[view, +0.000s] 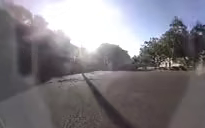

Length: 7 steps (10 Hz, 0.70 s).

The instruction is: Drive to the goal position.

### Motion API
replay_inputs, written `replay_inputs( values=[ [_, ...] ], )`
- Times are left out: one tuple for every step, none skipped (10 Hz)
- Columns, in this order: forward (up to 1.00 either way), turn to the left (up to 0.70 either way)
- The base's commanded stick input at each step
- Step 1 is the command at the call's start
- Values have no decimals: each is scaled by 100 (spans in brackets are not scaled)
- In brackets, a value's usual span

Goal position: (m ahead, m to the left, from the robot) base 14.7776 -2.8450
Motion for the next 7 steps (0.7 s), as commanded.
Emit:
replay_inputs(
  values=[
    [50,0],
    [50,0],
    [50,0],
    [50,0],
    [50,0],
    [50,0],
    [50,0]
  ],
)
